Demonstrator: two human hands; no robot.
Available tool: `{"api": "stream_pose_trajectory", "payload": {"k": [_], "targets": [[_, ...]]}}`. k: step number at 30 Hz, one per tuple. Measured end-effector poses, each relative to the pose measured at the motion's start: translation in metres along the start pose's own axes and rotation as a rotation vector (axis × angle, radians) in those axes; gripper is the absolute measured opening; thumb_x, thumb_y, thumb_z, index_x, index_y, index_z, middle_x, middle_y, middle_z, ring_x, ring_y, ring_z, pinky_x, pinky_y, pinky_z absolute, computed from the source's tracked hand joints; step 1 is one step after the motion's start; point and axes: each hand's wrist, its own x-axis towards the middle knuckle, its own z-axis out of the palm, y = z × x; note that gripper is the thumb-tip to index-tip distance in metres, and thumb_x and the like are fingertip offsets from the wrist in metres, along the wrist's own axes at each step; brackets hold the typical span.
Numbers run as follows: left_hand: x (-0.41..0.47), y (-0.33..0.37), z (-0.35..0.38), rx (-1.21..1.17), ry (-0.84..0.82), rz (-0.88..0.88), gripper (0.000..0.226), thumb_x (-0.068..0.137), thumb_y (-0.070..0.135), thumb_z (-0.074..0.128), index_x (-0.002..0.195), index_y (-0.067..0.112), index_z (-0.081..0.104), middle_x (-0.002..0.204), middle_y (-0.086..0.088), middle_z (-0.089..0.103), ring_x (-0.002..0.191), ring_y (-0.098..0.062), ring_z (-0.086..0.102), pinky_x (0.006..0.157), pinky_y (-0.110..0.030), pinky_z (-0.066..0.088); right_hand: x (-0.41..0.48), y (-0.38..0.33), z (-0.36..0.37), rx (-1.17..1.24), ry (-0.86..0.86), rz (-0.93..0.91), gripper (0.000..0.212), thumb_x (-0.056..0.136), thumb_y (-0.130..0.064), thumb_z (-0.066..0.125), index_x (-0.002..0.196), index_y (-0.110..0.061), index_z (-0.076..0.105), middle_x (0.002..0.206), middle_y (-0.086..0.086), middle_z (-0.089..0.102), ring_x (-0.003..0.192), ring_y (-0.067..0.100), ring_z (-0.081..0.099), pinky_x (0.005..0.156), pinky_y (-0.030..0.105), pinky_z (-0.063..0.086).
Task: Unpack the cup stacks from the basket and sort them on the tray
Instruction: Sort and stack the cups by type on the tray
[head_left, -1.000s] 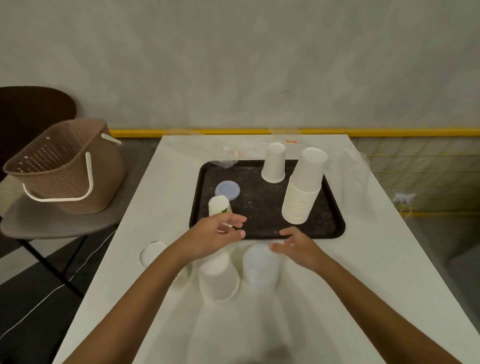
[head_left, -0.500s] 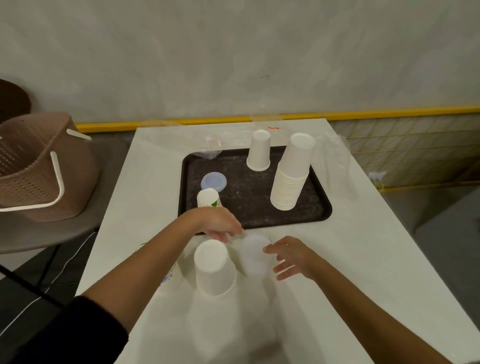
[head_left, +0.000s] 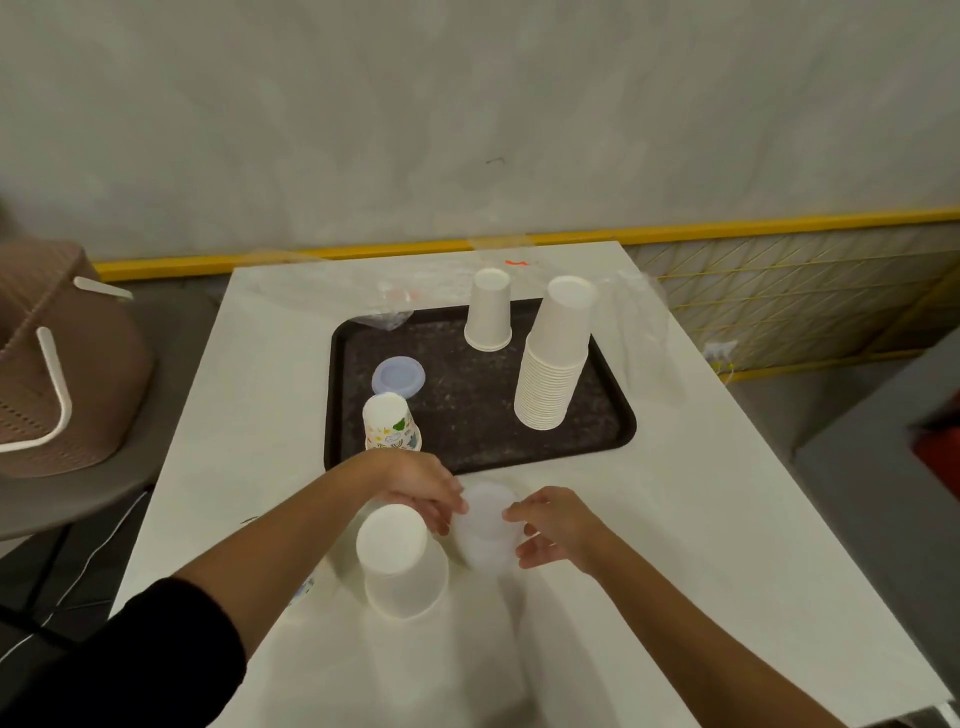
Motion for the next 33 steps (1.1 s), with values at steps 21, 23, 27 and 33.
{"api": "stream_pose_trajectory", "payload": {"k": [21, 23, 27, 33], "targets": [[-0.056, 0.022, -0.041, -0.203, 0.202, 0.246, 0.027, 0.089, 0.015, 0.059, 0.115, 0.006, 0.058, 0.108, -0.012, 0.066, 0.086, -0.013, 0.065, 0.085, -0.022, 0.053, -0.017, -0.077, -0.022, -0.002, -0.028, -0.309, 0.022, 0.084, -0.017, 0.066, 0.098, -0.008, 0.053, 0.078, 0.011, 0.056, 0.065, 0.021, 0.059, 0.066, 0.036, 0.057], [-0.062, 0.023, -0.051, -0.243, 0.252, 0.272, 0.027, 0.088, 0.014, 0.060, 0.114, 0.005, 0.059, 0.101, -0.009, 0.067, 0.085, -0.013, 0.066, 0.083, -0.021, 0.054, -0.017, -0.092, -0.022, -0.011, -0.043, -0.347, 0.023, 0.084, -0.017, 0.066, 0.100, -0.007, 0.053, 0.075, 0.011, 0.057, 0.062, 0.020, 0.059, 0.067, 0.037, 0.058], [-0.070, 0.027, -0.075, -0.284, 0.394, 0.313, 0.035, 0.086, 0.015, 0.064, 0.119, 0.006, 0.058, 0.104, -0.009, 0.067, 0.087, -0.014, 0.067, 0.076, -0.018, 0.056, -0.009, -0.124, -0.016, -0.042, -0.027, -0.438, 0.026, 0.085, -0.019, 0.065, 0.104, -0.007, 0.054, 0.076, 0.010, 0.057, 0.064, 0.019, 0.059, 0.072, 0.038, 0.058], [-0.053, 0.028, -0.102, -0.448, 0.673, 0.355, 0.033, 0.083, 0.012, 0.067, 0.114, 0.003, 0.061, 0.114, -0.014, 0.063, 0.102, -0.026, 0.064, 0.086, -0.030, 0.054, 0.023, -0.164, 0.002, -0.011, 0.004, -0.480, 0.032, 0.087, -0.021, 0.063, 0.113, -0.007, 0.051, 0.092, 0.012, 0.058, 0.071, 0.018, 0.059, 0.071, 0.034, 0.056]]}}
